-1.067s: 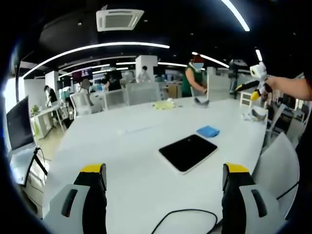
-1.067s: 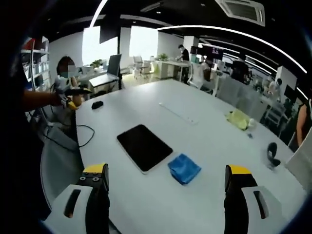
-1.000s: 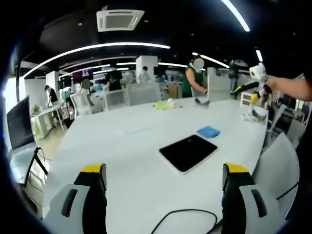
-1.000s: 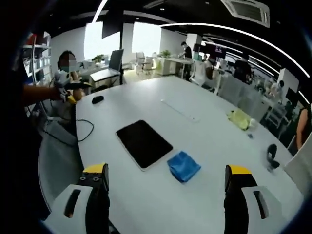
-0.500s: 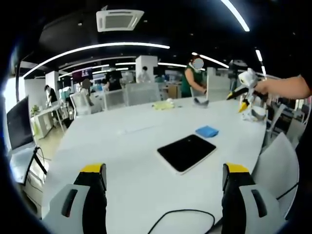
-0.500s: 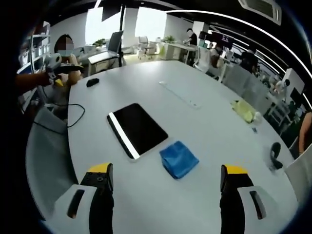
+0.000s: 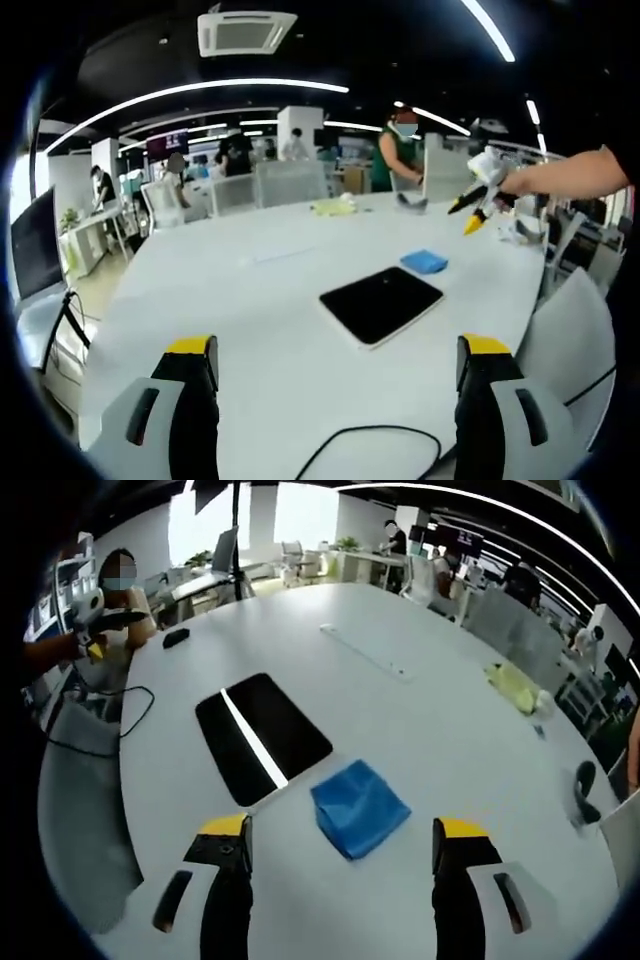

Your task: Wipe the mirror surface with the cleaning cloth until all visible marks leave the cleaned area.

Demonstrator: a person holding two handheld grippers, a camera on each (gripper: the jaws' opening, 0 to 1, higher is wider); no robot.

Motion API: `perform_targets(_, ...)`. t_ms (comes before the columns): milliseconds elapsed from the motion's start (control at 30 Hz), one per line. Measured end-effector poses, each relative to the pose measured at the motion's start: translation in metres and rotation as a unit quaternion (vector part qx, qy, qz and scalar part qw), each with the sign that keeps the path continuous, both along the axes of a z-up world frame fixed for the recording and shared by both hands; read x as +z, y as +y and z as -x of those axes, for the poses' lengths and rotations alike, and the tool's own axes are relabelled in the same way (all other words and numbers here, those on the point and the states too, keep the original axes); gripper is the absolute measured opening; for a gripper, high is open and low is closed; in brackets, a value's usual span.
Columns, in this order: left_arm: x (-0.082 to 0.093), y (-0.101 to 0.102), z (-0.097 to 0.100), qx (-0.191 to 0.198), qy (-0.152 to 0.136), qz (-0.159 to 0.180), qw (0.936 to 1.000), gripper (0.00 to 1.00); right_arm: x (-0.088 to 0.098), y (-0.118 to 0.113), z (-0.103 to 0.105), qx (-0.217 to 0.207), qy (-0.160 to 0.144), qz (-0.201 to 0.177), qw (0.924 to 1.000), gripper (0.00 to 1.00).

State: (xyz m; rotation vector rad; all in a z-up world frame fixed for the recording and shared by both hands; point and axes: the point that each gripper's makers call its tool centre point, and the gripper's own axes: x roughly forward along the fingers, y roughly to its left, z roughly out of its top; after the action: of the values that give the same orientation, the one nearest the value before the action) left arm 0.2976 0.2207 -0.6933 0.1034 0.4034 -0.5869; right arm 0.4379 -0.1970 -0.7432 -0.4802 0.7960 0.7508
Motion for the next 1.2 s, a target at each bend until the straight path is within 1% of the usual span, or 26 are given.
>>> perform_targets(67, -0.001, 0.003, -0.002, 0.005, -0.002, -0.008, 1.0, 1.0, -0.004, 0.001, -0.005, -0.001, 0.004, -0.001, 1.0, 0.69)
perform_targets(167, -0.005, 0.008, -0.004, 0.005, 0.002, -0.003, 1.0, 1.0, -0.012, 0.004, -0.015, 0.001, 0.008, -0.002, 1.0, 0.65)
perform_targets(200, -0.005, 0.007, -0.004, 0.006, 0.002, -0.004, 1.0, 1.0, -0.014, 0.005, -0.017, 0.002, 0.011, 0.0, 0.9999, 0.62)
perform_targets(300, -0.009, 0.009, -0.005, 0.009, 0.006, -0.006, 0.9999, 1.0, -0.024, 0.006, -0.026, 0.003, 0.02, 0.005, 0.9998, 0.57)
perform_targets(433, -0.014, 0.01, -0.007, 0.012, 0.011, -0.003, 0.9999, 1.0, -0.04, 0.004, -0.04, -0.003, 0.031, 0.011, 0.9995, 0.52)
perform_targets(467, -0.015, 0.009, -0.007, 0.012, 0.012, -0.003, 0.9999, 1.0, -0.045, 0.004, -0.043, -0.006, 0.038, 0.013, 0.9992, 0.51)
perform_targets(567, -0.015, 0.005, -0.008, 0.012, 0.008, -0.004, 0.9999, 1.0, -0.057, 0.004, -0.045, -0.003, 0.05, 0.02, 0.9985, 0.47)
perform_targets(633, -0.016, 0.002, -0.009, 0.011, 0.005, -0.002, 0.9999, 1.0, -0.066, 0.004, -0.047, -0.004, 0.057, 0.023, 0.9981, 0.47)
perform_targets(767, -0.021, -0.004, -0.008, 0.007, 0.014, 0.001, 0.9999, 1.0, -0.078, 0.004, -0.052, -0.015, 0.066, 0.018, 0.9975, 0.44)
perform_targets(867, -0.023, -0.008, -0.006, 0.005, 0.018, 0.001, 0.9998, 1.0, -0.083, 0.003, -0.055, -0.026, 0.072, 0.011, 0.997, 0.39)
perform_targets(1000, -0.025, -0.009, -0.004, 0.004, 0.023, 0.0, 0.9997, 1.0, -0.089, 0.004, -0.053, -0.038, 0.092, -0.003, 0.9951, 0.29)
perform_targets(1133, -0.024, -0.008, -0.004, 0.002, 0.025, -0.003, 0.9997, 1.0, -0.096, 0.005, -0.057, -0.04, 0.094, 0.001, 0.9948, 0.3)
perform_targets(1200, -0.024, -0.005, -0.005, 0.002, 0.024, -0.004, 0.9997, 1.0, -0.1, 0.003, -0.059, -0.049, 0.097, 0.001, 0.9941, 0.3)
